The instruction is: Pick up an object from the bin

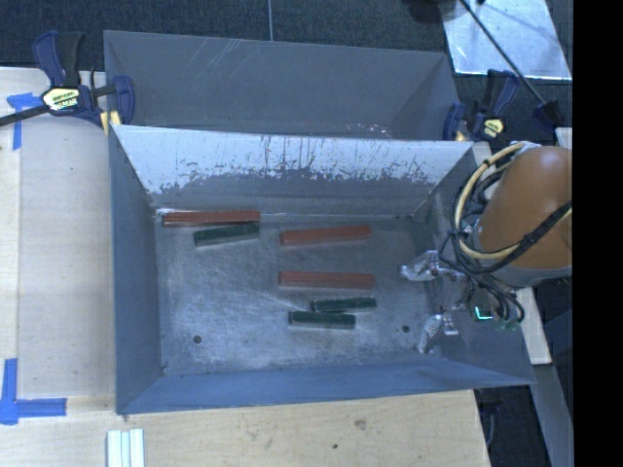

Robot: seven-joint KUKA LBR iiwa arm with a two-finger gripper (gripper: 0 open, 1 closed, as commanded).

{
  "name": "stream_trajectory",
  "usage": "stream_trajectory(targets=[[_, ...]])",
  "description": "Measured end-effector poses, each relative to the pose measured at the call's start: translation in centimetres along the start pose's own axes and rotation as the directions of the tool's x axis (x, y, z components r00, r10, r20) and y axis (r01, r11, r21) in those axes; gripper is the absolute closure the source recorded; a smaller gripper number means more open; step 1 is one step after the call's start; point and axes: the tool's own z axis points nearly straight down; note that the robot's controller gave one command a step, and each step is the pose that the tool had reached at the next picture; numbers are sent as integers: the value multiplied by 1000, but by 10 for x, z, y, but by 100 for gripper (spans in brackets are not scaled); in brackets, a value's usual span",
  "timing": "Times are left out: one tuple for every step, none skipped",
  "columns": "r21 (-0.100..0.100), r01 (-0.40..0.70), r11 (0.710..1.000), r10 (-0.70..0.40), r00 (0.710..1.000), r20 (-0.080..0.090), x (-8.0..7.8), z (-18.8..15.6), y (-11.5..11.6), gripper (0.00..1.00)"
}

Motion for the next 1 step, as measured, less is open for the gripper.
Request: stream_trajectory(targets=[[1, 3, 1000, -3, 1000, 7, -2, -3, 0, 0]])
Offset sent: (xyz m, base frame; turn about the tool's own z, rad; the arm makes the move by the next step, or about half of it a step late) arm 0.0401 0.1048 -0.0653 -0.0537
